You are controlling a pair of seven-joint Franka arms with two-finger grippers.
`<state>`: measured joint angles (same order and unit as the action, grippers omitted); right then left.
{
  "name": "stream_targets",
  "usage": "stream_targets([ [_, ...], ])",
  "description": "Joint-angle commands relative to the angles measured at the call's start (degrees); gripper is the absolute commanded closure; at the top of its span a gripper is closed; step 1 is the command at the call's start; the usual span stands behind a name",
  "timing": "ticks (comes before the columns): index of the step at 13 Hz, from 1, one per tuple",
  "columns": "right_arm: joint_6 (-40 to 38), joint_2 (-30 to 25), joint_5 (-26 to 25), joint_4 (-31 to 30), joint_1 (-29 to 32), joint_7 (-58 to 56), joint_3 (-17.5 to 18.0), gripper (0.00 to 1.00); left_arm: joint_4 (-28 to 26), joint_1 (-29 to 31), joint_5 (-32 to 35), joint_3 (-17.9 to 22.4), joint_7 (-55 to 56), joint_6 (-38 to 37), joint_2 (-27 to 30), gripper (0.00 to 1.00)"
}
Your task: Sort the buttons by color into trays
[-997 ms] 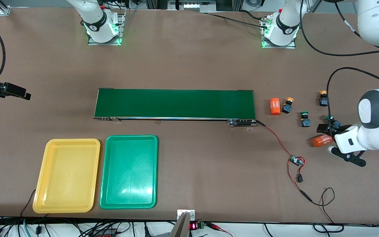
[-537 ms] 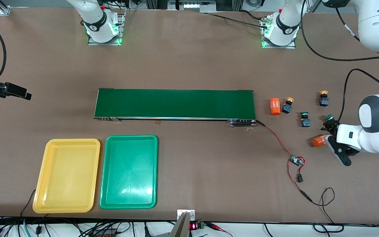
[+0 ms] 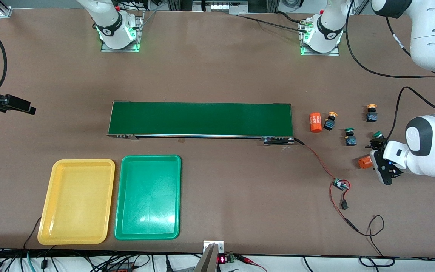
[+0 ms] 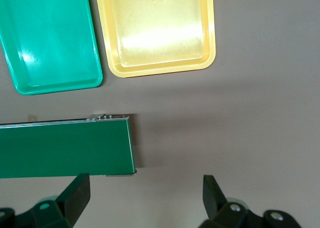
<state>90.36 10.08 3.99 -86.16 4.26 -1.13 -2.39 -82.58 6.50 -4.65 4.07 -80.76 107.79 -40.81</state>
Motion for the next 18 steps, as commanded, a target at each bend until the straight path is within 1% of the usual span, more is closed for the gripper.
stream_targets([
  [1, -1.2, -0.1, -0.3, 0.7, 0.4, -1.1, 0.2, 0.00, -2.3, 0.8, -0.9, -0.1, -5.6, 5.0, 0.5, 0.00],
  [3, -1.2, -0.1, -0.2, 0.7, 0.2, -0.8, 0.2, 0.00, -3.6, 0.9, -0.9, -0.1, -7.3, 9.1, 0.0, 0.00],
  [6, -1.2, 0.0, -0.2, 0.7, 0.4, -1.0, 0.2, 0.00, -3.7, 1.5, -0.9, -0.1, -7.3, 9.7, -1.2, 0.00],
  [10, -1.2, 0.1, -0.2, 0.7, 0.0, -1.0, 0.2, 0.00, -7.1, 2.5, -1.7, -0.3, -7.3, 11.4, -1.6, 0.00],
  [13, -1.2, 0.1, -0.2, 0.6, 0.3, -1.2, 0.2, 0.00, -7.2, 2.5, -1.7, -0.3, -7.7, 13.0, -2.3, 0.00],
  [16, -1.2, 0.1, -0.3, 0.7, 0.2, -1.2, 0.2, 0.00, -7.1, 2.5, -2.9, -0.3, -12.8, 14.5, -3.1, 0.00],
  [18, -1.2, 0.1, -0.2, 0.6, 0.4, -1.2, 0.2, 0.00, -7.0, 3.1, -3.1, -0.3, -13.6, 14.7, -3.2, 0.07],
])
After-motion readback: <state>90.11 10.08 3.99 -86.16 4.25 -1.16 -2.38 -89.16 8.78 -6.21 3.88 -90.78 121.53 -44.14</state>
